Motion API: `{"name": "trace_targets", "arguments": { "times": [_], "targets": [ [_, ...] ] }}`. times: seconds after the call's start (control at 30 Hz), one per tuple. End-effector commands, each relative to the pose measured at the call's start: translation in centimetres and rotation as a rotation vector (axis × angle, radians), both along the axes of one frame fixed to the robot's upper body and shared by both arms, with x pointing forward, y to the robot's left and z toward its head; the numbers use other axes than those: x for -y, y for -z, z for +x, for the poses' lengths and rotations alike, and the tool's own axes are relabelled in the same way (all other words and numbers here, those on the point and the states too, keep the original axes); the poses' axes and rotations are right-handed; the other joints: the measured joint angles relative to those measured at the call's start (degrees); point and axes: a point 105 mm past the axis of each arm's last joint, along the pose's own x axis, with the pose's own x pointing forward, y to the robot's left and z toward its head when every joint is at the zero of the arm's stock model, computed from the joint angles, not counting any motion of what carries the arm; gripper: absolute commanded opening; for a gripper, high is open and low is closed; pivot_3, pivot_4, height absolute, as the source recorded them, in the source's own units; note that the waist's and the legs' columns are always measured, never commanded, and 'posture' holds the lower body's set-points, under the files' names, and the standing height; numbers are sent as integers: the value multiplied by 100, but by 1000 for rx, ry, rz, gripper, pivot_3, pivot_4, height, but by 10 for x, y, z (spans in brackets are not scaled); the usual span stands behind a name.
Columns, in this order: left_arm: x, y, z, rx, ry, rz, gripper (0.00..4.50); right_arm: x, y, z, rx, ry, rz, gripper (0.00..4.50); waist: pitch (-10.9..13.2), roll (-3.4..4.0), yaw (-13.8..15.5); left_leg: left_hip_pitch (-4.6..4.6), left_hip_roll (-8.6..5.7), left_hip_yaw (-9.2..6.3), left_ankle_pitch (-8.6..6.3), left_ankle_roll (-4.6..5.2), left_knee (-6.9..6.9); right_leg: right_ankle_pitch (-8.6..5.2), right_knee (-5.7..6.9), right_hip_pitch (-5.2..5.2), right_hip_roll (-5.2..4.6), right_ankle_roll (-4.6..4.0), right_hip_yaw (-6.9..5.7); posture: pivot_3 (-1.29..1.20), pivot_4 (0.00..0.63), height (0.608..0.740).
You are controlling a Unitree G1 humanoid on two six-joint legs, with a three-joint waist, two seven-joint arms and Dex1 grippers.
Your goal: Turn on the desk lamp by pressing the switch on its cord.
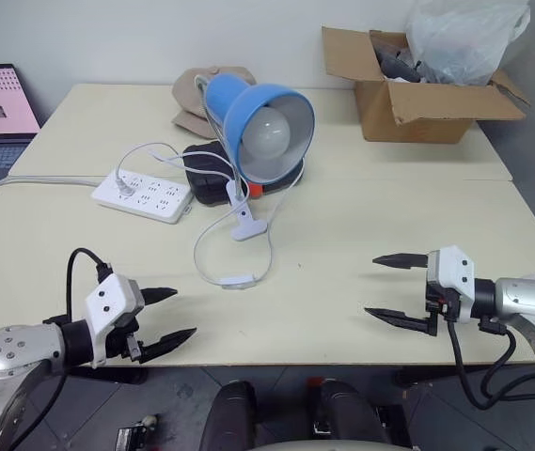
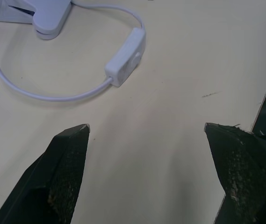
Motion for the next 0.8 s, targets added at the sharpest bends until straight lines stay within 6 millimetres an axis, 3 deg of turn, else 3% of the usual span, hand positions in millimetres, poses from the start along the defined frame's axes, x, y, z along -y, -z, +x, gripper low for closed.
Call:
{"name": "trace_targets", "arguments": {
  "times": [0.03, 0.33, 0.43, 0.47, 0.8],
  "targets": [
    [6, -10, 1, 49, 37, -20, 4087, 3, -7, 0, 51, -7, 2, 4500, 0, 0, 0, 0, 0, 0, 0, 0, 0, 0, 0, 0, 0, 0, 0, 0, 150, 740],
    [6, -4, 7, 100, 37, 66, 4087, 2, -7, 1, 52, -19, 6, 4500, 0, 0, 3, 0, 0, -1, 0, 0, 3, 1, 1, 2, 0, 1, 0, 0, 150, 740],
    [10, -6, 8, 91, 83, 17, 4087, -1, -10, 1, 57, -24, 7, 4500, 0, 0, 4, 0, 0, -1, 0, 0, 3, 0, 1, 2, 0, 0, 0, 0, 150, 740],
    [11, -10, 10, 101, 96, -9, 4429, -2, -11, 1, 59, -26, 6, 4500, 0, 0, 4, 1, 0, 0, 0, 0, 3, 0, 1, 2, 0, 0, 1, 0, 150, 740],
    [22, -2, 48, 181, 225, 43, 4482, -16, -16, 4, 19, -5, -61, 4500, 0, 0, 19, 0, -2, 0, 0, 0, 9, 9, 9, 4, 0, 14, 0, 0, 150, 740]
  ]
}}
